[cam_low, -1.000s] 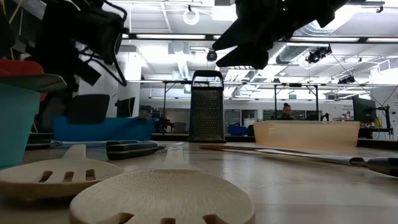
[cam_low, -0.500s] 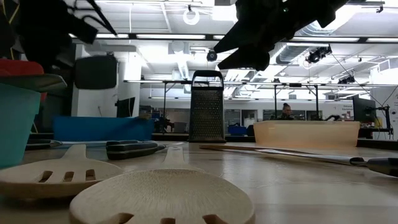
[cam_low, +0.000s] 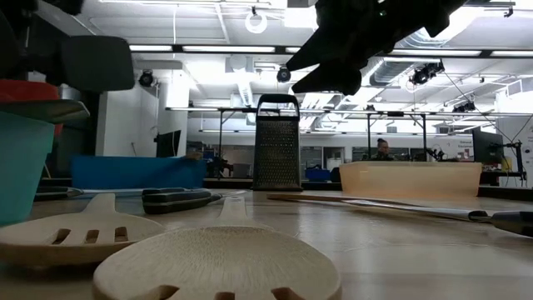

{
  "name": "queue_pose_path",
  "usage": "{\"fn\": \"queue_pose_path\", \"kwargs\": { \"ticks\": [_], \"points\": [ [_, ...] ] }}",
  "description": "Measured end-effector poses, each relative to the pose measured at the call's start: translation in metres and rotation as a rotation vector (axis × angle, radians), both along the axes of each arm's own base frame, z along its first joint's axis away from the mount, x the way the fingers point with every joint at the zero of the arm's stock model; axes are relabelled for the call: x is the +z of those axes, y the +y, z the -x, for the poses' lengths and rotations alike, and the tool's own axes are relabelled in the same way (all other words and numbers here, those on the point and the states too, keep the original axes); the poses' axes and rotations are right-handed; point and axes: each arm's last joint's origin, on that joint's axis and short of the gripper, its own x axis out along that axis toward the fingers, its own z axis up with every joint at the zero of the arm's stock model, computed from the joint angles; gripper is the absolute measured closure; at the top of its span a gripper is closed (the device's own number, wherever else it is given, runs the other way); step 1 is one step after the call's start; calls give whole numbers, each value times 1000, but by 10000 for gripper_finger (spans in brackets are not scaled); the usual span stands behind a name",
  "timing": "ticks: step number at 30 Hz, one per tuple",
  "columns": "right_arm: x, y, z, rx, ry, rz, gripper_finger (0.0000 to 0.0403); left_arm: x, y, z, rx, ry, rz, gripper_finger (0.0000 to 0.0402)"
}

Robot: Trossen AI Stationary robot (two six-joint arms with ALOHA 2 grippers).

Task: Pick & Place Kitchen Items
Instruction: Put the black flipper into the green bin

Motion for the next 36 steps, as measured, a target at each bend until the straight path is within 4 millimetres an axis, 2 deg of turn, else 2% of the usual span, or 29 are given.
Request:
{"fn": "queue_pose_path", "kwargs": {
  "ticks": [8,17,26,36],
  "points": [
    [0,0,0,-2,0,-3,128,-1,-22,17,-50,5,54,401],
    [0,0,0,-4,0,-8,128,-2,-49,28,-182,-73,167,401],
    [0,0,0,-16,-1,-30,128,-2,-60,42,-202,-123,162,401],
    [0,0,0,-19,-1,-36,128,-2,-76,60,-321,-220,144,401]
  ]
}}
